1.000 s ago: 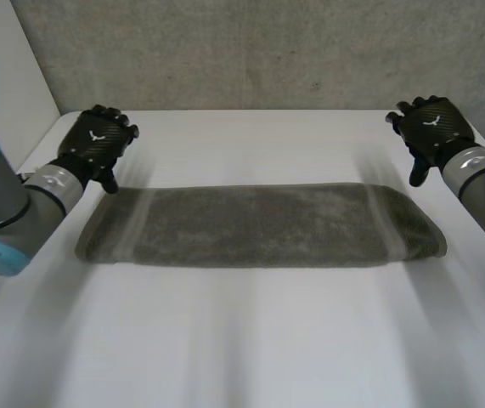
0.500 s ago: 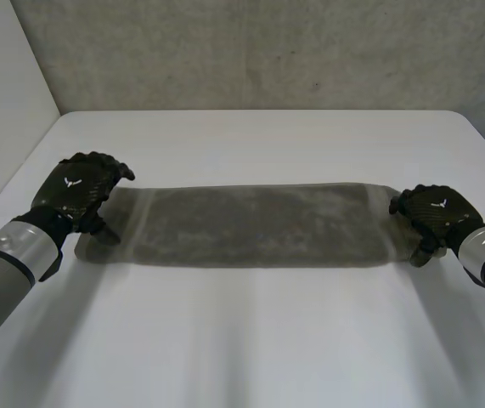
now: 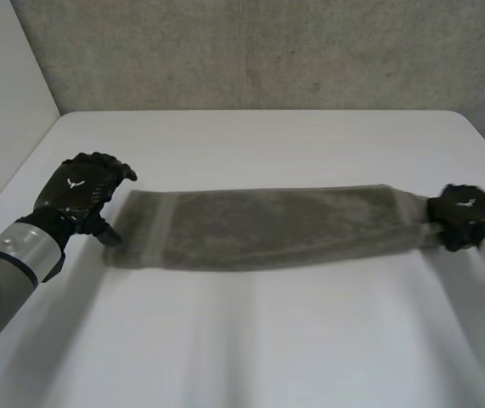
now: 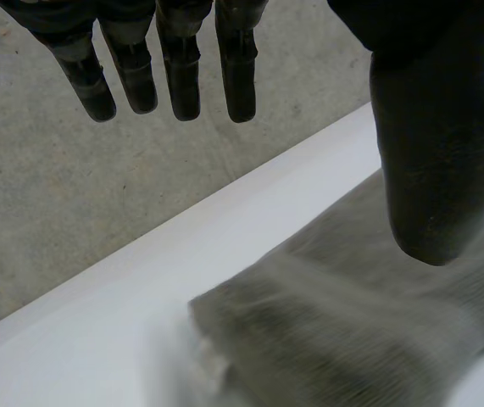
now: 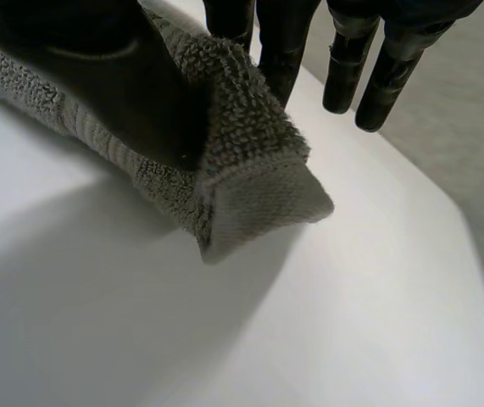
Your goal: Fold the towel.
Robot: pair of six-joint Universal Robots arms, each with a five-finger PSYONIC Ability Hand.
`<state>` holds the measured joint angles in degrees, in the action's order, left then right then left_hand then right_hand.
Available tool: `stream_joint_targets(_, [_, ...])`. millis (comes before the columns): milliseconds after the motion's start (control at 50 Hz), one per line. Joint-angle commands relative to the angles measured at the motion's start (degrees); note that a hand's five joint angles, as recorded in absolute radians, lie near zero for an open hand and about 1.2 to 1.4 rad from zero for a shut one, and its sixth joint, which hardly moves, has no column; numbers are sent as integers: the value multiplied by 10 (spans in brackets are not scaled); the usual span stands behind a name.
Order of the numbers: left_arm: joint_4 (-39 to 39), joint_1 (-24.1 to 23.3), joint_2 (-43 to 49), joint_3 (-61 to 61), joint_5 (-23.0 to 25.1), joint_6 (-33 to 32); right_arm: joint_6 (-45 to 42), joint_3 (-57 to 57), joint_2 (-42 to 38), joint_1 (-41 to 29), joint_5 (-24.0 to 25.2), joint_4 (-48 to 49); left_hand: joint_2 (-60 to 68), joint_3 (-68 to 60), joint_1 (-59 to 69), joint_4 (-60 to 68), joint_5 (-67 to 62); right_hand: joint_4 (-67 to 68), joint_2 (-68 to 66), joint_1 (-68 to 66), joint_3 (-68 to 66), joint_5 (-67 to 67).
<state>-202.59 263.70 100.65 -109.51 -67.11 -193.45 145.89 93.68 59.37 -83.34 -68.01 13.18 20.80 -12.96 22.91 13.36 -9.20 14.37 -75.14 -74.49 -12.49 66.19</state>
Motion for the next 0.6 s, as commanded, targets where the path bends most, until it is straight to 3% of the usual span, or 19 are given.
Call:
stream_joint_targets(20, [0,7,-5,-2,0,0,-58,-13,19,105,16,-6,-13,30,-34,-34,-3,-44,-49,-55,25,38])
stream_joint_targets(100, [1,12,-8,-6,0,0,-131,-66,31,140,28,-34,-15,30,-36,-34,-1,-44,-49,-55,25,38])
stream_joint_targets(240, [0,12,-11,-9,0,0,-113,-153,64,116,23,-120,-15,30,-36,-34,-1,-44,-49,-55,25,38])
stream_joint_targets(340, [0,11,-10,-9,-1,0,-57,-172,116,18,16,-126,-15,30,-36,-34,-1,-44,-49,-55,25,38])
stream_joint_targets(380, [-1,11,-10,-9,-2,0,-34,-179,122,-68,3,-125,-15,30,-36,-34,-1,-44,-49,-55,25,38])
stream_joint_targets(400, [-1,11,-10,-9,-2,0,-34,-179,122,-68,3,-125,-15,30,-36,-34,-1,-44,-49,-55,25,38])
stream_joint_targets(440, [0,10,-9,-10,-2,0,-32,-191,114,-181,-23,-125,-15,30,-36,-34,-1,-44,-49,-55,25,38])
stream_joint_targets(460, [0,10,-9,-10,-2,0,-32,-191,114,-182,-23,-125,-15,30,-36,-34,-1,-44,-49,-55,25,38])
stream_joint_targets(480, [0,9,-8,-10,-3,0,-34,-196,104,-234,-45,-122,-15,30,-36,-34,-1,-44,-49,-55,25,38])
stream_joint_targets(500, [-1,9,-7,-10,-3,0,-34,-196,104,-234,-45,-122,-17,30,-38,-34,1,-44,-49,-55,25,38])
stream_joint_targets(540, [-1,8,-5,-9,-2,0,-37,-210,60,-324,-83,-104,-17,30,-38,-34,1,-44,-49,-55,25,38])
stream_joint_targets(560, [-1,8,-5,-9,-2,0,-37,-210,59,-324,-83,-104,-17,30,-38,-34,1,-44,-49,-55,25,38])
stream_joint_targets(600, [-1,7,-3,-9,-2,0,-39,-220,10,-398,-102,-79,-17,30,-38,-34,1,-44,-49,-55,25,38])
